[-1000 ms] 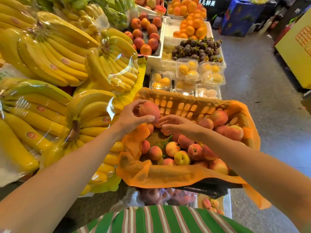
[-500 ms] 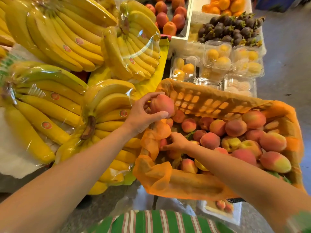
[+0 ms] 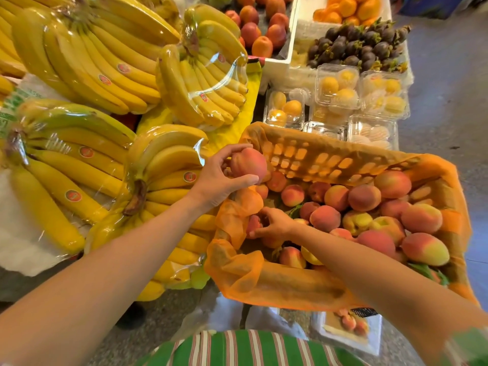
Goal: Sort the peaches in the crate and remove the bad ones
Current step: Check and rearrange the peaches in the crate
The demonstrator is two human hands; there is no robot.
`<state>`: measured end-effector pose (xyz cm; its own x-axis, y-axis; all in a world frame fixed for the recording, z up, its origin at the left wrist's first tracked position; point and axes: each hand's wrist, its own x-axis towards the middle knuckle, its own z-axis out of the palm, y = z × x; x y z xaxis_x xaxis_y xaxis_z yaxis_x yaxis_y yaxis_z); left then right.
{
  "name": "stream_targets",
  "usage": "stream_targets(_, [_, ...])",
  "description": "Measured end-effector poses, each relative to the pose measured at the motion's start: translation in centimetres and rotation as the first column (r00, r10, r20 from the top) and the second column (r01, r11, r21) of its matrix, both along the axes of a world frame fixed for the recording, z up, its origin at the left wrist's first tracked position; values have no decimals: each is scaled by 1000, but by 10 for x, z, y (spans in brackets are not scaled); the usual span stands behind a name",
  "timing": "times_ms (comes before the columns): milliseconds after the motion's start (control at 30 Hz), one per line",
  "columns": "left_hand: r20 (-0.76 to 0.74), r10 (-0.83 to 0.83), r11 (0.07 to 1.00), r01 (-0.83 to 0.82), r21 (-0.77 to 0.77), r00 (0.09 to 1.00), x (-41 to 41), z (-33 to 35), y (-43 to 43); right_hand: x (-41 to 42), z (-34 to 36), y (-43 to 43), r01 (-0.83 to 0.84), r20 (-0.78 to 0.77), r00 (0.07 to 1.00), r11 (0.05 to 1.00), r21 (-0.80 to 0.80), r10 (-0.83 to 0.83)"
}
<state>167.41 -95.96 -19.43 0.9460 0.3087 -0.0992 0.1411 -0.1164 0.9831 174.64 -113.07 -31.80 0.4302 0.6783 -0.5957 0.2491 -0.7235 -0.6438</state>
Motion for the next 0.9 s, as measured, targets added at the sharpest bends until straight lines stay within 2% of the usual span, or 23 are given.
stream_targets(233, [-44,41,999,-41,5,998,2,1,-6,24,49,-49,151,-136,983,959,238,-121])
stream_targets(400, [-17,-37,997,38,65,999,7,12,-24,27,93,-76,226,-186,968,910,348,-169])
stream_targets(533, [-6,-103,986,103,131,995,12,17,-37,27,116,-91,230,-166,970,890,395,-177])
stream_targets(667, [-26,-175,975,177,133,984,13,17,-47,31,124,-102,296,-202,952,861,414,-230])
stream_targets(833, [-70,-192,981,194,28,979,11,15,-49,36,123,-105,471,-428,850,809,352,-309])
stream_targets(900, [-109,-178,979,187,78,978,12,15,-49,38,121,-103,487,-427,842,805,339,-330])
